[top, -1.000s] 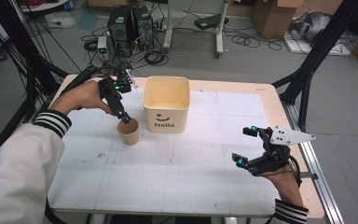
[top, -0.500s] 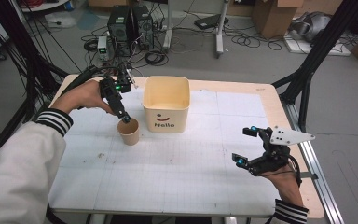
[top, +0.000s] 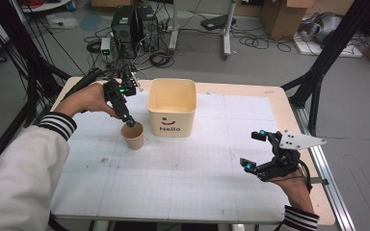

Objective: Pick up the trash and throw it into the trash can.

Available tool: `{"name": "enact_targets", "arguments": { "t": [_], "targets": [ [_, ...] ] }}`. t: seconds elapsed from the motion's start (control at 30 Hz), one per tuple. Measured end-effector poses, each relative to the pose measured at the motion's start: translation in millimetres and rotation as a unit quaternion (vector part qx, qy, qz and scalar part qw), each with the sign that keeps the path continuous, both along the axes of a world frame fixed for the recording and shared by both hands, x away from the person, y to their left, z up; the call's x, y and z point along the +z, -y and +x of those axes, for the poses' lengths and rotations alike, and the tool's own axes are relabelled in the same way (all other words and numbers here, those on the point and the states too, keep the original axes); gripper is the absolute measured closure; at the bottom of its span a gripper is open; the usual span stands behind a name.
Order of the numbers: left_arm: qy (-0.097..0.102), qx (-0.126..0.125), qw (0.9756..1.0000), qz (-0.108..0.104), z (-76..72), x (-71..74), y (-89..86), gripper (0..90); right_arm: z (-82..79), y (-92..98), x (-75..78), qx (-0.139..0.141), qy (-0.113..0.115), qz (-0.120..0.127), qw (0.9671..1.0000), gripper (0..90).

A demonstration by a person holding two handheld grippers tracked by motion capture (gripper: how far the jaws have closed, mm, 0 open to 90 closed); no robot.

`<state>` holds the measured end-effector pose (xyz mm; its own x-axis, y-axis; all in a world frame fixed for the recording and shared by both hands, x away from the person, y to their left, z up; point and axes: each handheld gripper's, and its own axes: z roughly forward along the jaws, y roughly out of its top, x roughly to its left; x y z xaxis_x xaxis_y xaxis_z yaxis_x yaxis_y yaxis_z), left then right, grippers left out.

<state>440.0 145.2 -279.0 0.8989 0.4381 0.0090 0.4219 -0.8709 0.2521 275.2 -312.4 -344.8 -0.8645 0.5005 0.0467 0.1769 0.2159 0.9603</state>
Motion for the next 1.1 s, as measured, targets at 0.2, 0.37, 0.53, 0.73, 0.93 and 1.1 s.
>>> {"name": "enact_targets", "arguments": {
  "t": [0.2,0.37,0.53,0.73,0.93,1.1],
  "targets": [
    [0.005,0.002,1.0,0.0,0.7,-1.2,-0.2,1.7,0.3,0.0,-0.2,0.0,0.001,-0.001,1.0,0.3],
    [0.002,0.002,1.0,-0.003,0.6,-3.6,0.8,1.7,0.5,1.0,0.1,0.0,0.005,-0.001,1.0,0.3],
    [0.001,0.001,1.0,-0.004,0.2,-9.0,0.7,1.7,0.4,0.5,0.1,0.002,0.005,0.0,1.0,0.3],
    [-0.003,0.003,0.9999,-0.01,-0.3,-16.4,-0.7,1.7,0.2,0.8,0.2,0.002,0.006,0.0,1.0,0.3],
    [-0.003,0.005,0.9999,-0.009,-0.1,-24.1,-2.2,1.7,-0.5,0.3,0.4,0.002,0.002,0.0,1.0,0.3],
    [-0.004,0.01,0.9999,-0.013,-0.3,-33.3,-3.9,1.7,-0.5,0.3,0.4,0.002,0.002,0.0,1.0,0.3]
  ]
}}
